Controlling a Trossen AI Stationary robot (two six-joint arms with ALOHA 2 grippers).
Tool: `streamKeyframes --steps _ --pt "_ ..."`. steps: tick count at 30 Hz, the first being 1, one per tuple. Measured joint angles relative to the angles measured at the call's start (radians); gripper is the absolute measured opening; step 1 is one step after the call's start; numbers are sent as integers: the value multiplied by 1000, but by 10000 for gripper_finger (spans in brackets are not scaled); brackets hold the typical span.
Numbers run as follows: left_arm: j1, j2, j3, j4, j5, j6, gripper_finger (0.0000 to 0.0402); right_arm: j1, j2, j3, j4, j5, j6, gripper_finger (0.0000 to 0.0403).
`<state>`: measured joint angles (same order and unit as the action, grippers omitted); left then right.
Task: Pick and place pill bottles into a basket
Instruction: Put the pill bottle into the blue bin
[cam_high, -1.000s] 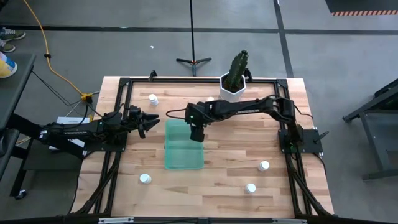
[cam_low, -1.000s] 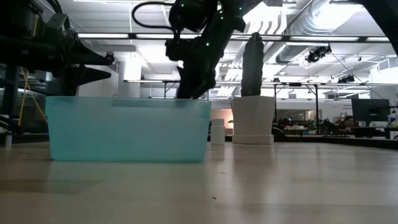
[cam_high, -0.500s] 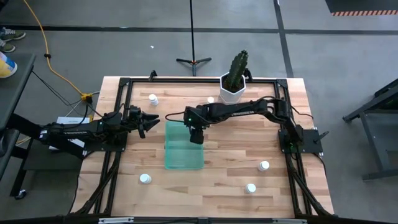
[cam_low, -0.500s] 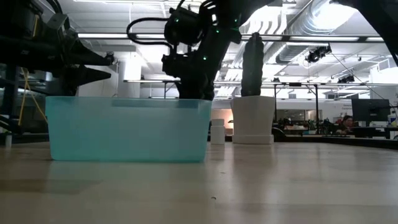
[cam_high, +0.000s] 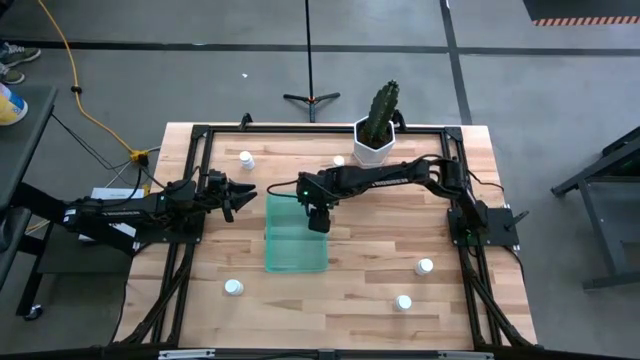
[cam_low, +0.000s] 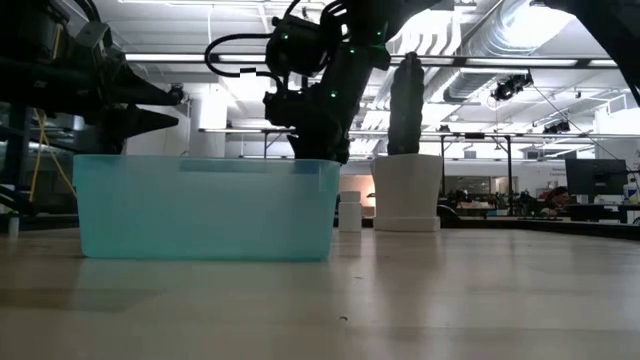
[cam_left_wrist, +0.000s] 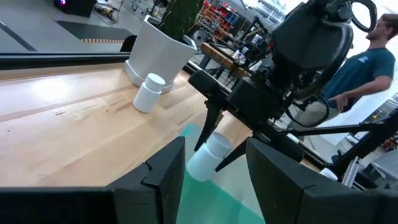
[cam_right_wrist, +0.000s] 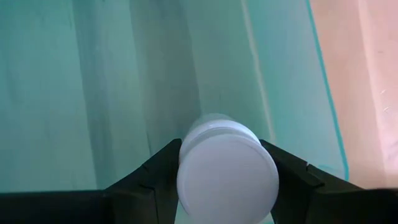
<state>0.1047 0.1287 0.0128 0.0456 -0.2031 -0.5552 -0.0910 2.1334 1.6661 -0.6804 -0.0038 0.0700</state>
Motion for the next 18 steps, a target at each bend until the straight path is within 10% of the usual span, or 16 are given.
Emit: streamKeyframes --steps 18 --pt "0 0 0 0 0 0 205 -1 0 9 -16 -6 0 220"
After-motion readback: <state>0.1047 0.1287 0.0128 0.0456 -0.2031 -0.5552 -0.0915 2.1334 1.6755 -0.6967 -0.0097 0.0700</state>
